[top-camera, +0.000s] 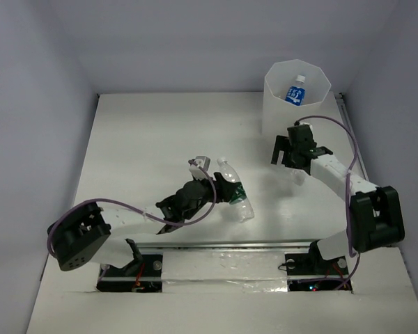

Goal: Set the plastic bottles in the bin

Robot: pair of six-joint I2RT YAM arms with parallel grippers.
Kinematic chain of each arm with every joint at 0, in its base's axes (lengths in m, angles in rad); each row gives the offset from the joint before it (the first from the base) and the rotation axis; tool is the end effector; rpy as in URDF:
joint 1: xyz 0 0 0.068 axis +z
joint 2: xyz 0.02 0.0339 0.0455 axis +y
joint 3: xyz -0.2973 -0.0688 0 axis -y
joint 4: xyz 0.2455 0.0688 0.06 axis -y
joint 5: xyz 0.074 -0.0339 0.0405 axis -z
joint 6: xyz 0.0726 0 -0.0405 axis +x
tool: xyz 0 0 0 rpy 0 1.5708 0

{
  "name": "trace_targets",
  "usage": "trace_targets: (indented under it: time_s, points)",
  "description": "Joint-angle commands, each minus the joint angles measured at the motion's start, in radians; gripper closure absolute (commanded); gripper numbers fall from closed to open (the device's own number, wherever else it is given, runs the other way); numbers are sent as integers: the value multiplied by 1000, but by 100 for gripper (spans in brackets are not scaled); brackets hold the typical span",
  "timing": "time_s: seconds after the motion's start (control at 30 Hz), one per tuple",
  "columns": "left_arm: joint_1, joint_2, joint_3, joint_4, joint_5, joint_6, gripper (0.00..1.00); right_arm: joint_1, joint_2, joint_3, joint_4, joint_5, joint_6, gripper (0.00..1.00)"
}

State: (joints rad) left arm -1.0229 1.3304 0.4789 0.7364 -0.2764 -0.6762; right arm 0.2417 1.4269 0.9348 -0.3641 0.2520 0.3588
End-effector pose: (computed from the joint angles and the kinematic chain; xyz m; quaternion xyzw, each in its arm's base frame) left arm 0.1727 -0.2449 0.2406 0.0373 0.7442 -0.4269 0.5123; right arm 0.3118 0.0582 0.2356 0.0983 0.9253 -0.0098 0.3663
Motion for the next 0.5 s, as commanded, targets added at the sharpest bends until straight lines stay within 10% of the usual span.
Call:
trace_targets:
  time_s: [0.0, 0.47]
  points:
    - [1, -66, -37, 24, 22, 27, 54, -12, 49, 78, -50, 24, -60, 0]
    - [1, -169, -83, 49, 28, 27, 54, -4, 175, 142, -53, -122, -178, 0]
